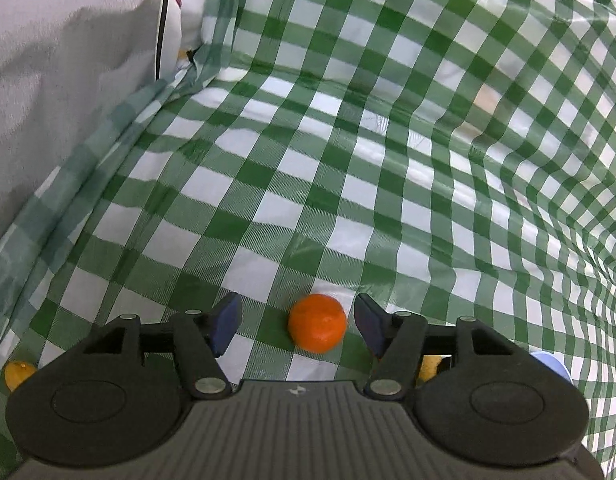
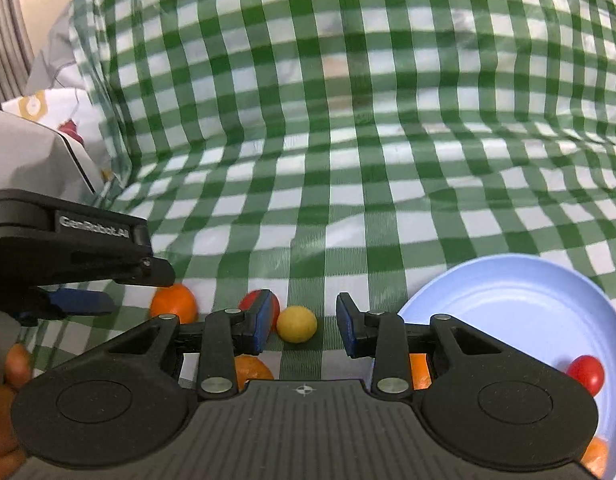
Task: Organize fruits
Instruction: 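Grasp a mandarin orange with the left tool while the right tool grasps a yellow cherry tomato, then carry the orange and yellow tomato over the blue plate with both tools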
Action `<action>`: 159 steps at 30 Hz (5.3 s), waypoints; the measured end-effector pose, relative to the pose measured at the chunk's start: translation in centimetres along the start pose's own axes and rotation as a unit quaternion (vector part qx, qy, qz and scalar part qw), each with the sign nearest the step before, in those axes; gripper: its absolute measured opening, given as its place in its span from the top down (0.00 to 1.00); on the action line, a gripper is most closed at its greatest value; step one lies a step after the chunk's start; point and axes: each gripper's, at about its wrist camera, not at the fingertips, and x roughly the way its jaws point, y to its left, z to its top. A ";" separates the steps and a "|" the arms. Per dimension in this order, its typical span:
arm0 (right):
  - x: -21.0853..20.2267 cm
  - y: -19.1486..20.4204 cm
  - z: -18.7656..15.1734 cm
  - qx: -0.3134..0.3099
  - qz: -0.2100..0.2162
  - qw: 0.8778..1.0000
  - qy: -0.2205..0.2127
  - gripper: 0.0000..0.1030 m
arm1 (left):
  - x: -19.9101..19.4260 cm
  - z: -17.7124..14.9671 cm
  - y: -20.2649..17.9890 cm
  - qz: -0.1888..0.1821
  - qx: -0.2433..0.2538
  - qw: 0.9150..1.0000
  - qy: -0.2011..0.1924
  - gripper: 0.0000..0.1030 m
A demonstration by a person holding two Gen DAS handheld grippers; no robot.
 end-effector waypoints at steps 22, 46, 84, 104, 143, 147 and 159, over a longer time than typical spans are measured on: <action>3.1 0.4 -0.5 -0.028 -0.006 0.999 0.034 0.73 | 1.6 -0.6 -1.3 -0.010 0.048 0.999 0.018 0.65; 3.0 0.4 -0.7 -0.063 -0.035 0.996 0.053 0.73 | 1.2 -1.6 -3.0 0.010 0.098 0.995 0.017 0.64; 0.6 -0.1 0.0 -0.062 -0.030 0.997 -0.029 0.73 | -0.6 -1.5 -3.7 0.006 0.099 0.995 -0.014 0.64; -0.4 -0.7 -0.2 -0.066 -0.032 0.996 -0.053 0.73 | -2.3 -1.6 -5.1 0.008 0.112 0.993 -0.027 0.64; -7.9 -8.0 0.3 -0.050 -0.097 0.992 -0.067 0.73 | -3.2 -5.2 -10.0 -0.012 0.182 0.982 -0.044 0.64; -7.9 -8.1 0.2 -0.050 -0.100 0.991 -0.068 0.73 | -3.3 -5.1 -10.1 -0.014 0.180 0.982 -0.046 0.64; -8.2 -9.0 0.0 -0.042 -0.118 0.989 -0.073 0.73 | -3.2 -5.1 -10.4 -0.021 0.182 0.982 -0.046 0.64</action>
